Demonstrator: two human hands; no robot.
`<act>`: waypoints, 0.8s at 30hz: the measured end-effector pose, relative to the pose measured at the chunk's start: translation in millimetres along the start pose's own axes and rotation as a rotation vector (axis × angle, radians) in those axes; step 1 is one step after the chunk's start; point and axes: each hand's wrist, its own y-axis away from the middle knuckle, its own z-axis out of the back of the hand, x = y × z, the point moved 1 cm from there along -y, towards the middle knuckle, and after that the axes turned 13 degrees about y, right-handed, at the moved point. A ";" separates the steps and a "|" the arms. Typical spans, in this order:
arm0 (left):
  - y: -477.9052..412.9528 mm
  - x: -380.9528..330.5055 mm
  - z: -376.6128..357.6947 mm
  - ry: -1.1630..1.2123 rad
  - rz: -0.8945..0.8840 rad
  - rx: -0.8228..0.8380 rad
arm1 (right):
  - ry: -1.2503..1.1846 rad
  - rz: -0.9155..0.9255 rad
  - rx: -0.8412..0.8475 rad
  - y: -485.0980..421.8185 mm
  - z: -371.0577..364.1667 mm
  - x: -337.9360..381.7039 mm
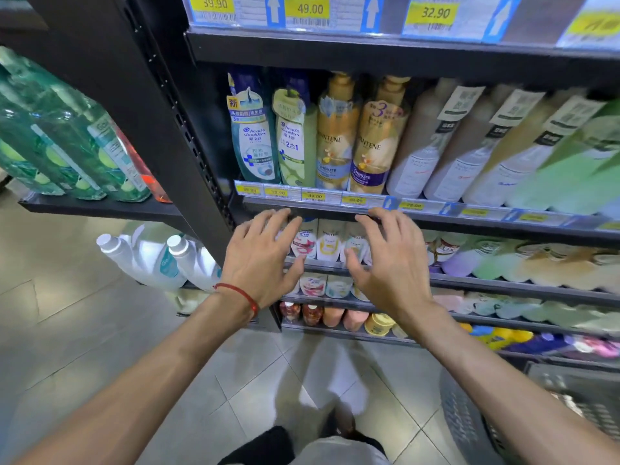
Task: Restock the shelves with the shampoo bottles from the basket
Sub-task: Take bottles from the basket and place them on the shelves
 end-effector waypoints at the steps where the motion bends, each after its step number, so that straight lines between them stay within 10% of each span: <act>1: 2.3 -1.7 -1.5 0.002 -0.035 0.010 | 0.032 -0.014 0.024 7.9 5.7 2.3; 24: 77.9 -142.6 -56.4 0.189 -0.602 0.297 | 0.326 -0.539 0.194 251.2 88.2 -3.7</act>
